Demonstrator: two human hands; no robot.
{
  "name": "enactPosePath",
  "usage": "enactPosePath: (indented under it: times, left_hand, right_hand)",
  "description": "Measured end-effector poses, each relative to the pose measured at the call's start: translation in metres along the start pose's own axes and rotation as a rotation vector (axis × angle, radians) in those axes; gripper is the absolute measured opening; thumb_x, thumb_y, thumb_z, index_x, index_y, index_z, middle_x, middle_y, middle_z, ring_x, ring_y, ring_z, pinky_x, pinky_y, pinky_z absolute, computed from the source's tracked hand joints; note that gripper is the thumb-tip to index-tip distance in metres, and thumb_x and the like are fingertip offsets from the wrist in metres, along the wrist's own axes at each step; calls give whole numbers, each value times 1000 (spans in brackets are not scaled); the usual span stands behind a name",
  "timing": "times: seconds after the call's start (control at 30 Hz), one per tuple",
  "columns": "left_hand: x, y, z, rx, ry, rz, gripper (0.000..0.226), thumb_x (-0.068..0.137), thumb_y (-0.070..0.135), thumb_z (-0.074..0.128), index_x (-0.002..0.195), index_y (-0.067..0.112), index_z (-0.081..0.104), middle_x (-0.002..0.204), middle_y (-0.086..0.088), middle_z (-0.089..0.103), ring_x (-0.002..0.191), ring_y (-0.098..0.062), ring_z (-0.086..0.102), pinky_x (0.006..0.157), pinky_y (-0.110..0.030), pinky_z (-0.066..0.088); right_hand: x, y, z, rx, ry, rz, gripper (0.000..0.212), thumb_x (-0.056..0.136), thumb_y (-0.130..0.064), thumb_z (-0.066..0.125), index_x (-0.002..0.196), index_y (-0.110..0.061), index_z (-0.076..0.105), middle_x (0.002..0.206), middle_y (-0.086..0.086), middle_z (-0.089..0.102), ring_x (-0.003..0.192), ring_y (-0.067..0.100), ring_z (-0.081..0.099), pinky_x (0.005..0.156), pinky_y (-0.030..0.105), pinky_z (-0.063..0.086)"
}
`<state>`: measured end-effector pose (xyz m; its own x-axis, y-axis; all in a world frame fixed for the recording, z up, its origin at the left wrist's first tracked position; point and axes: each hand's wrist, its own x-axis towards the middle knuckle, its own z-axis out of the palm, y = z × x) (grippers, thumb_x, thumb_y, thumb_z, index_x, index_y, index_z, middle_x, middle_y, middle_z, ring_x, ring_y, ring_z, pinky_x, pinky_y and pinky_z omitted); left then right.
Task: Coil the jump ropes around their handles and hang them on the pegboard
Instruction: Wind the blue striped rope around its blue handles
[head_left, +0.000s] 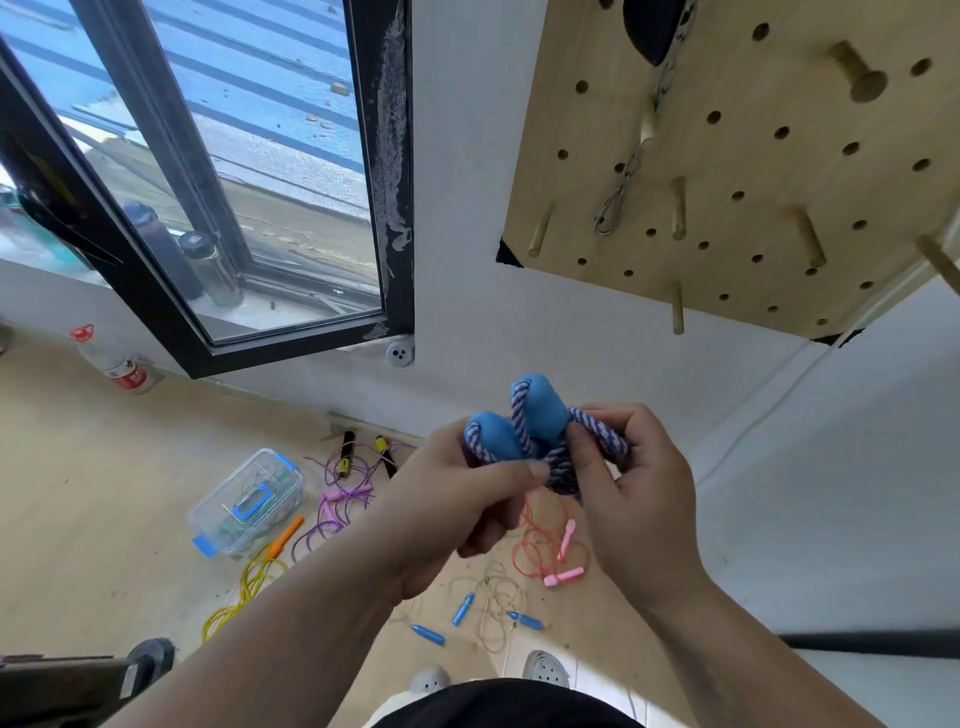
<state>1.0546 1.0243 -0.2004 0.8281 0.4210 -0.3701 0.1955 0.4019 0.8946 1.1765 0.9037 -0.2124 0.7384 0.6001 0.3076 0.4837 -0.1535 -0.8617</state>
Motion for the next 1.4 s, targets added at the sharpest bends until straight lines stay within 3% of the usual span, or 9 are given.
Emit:
enactPosePath:
  times: [0.17,0.33,0.47,0.67,0.9,1.03,1.1,1.23,1.4]
  left_hand:
    - [6,-5,-2,288,255,195,23,92,26,72,75,12,66,51,11,58,47,-1,53,49,-15,41]
    - [13,-15,6,-91,310,126,23,93,23,69,106,4,69,98,-13,77,92,-21,74,81,-33,60]
    - [22,-21,8,-356,383,60,31,94,24,69,119,7,61,111,-22,70,92,-28,71,84,-46,60]
    - [19,-12,-7,-233,166,-24,28,96,22,66,121,9,62,85,-20,70,61,-32,65,51,-36,55]
    - [9,0,-13,33,2,-29,17,102,16,58,117,20,64,92,-14,73,74,-22,70,65,-34,57]
    - [6,-5,-15,39,-38,87,69,70,2,60,127,40,56,107,-12,70,87,-16,70,72,-29,55]
    - [7,-12,-12,68,2,179,78,72,-6,73,131,39,49,103,0,74,89,-13,72,74,-26,57]
    - [7,-19,-8,-22,59,284,55,75,1,85,106,42,68,103,0,77,97,-17,74,79,-27,58]
    - [7,-21,-11,2,128,299,47,68,29,82,108,10,66,93,-13,72,86,-25,71,74,-38,60]
  right_hand:
    - [-1,-9,3,62,-50,87,14,95,-11,66,83,-18,65,75,-7,67,71,4,66,57,10,47]
    - [3,-7,4,33,-130,68,16,96,-13,66,85,-25,68,79,-12,70,78,10,68,65,19,51]
    - [2,-3,5,-131,-223,-133,11,98,-18,65,87,-20,68,83,-12,59,82,12,60,70,16,44]
    - [10,-5,-7,-62,-417,-151,21,101,-22,58,81,-28,61,72,-9,57,71,10,59,65,16,41]
    - [15,-11,-10,27,-480,-79,12,94,-17,70,84,-23,68,64,-3,62,58,15,58,57,27,48]
    - [14,-10,-4,48,-427,-39,9,89,-16,76,86,-24,73,65,0,62,61,21,57,58,33,48]
    - [12,-11,-1,111,-413,-29,5,88,-16,77,90,-20,77,71,-1,67,67,20,62,63,37,51]
    - [10,-15,1,182,-402,-26,12,90,-14,72,100,-16,79,91,0,73,83,23,70,76,43,57]
    - [9,-14,-7,71,-482,-80,23,94,-19,65,113,-29,73,91,-8,69,89,19,68,78,35,56]
